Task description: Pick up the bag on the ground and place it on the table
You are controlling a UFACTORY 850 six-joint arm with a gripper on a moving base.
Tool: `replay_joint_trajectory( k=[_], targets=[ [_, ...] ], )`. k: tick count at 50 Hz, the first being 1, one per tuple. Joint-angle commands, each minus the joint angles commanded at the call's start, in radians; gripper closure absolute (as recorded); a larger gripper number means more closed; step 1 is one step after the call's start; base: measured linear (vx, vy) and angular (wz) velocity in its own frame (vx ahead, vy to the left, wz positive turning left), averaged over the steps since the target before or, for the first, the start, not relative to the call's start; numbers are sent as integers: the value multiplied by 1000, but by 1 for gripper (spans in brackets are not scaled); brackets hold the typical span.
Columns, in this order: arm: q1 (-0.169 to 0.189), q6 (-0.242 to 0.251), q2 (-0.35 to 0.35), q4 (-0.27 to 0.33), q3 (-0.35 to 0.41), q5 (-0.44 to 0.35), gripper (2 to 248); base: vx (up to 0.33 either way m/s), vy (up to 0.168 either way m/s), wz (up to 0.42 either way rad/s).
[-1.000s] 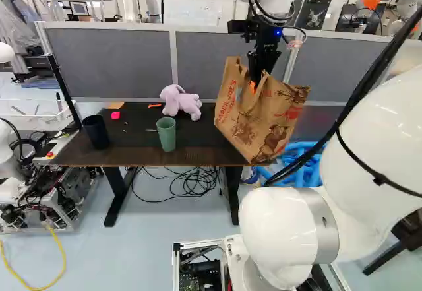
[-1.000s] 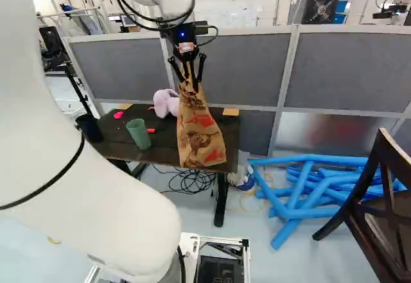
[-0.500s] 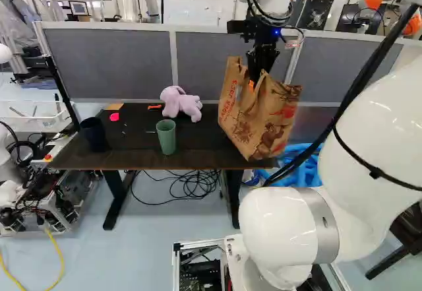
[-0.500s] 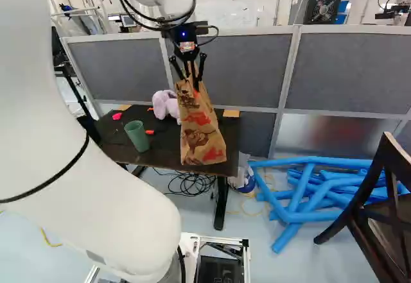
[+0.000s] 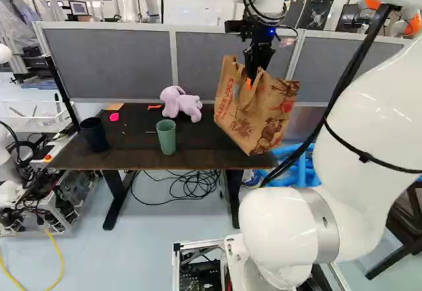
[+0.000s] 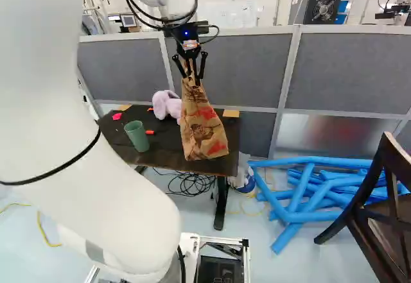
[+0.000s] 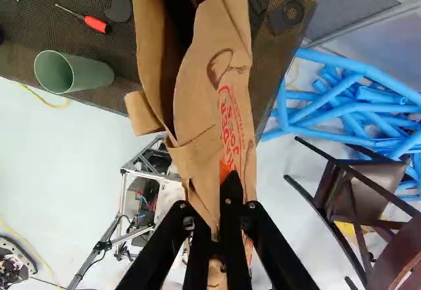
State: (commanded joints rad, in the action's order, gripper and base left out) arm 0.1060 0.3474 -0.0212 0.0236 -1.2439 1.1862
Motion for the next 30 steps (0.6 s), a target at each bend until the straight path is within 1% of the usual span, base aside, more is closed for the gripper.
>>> replay_joint_trajectory(
  k=[15, 30],
  targets=[
    [-19, 0, 52, 18, -53, 0, 229, 0, 0, 0],
    [-41, 0, 84, 47, -86, 0, 229, 0, 0, 0]
  ],
)
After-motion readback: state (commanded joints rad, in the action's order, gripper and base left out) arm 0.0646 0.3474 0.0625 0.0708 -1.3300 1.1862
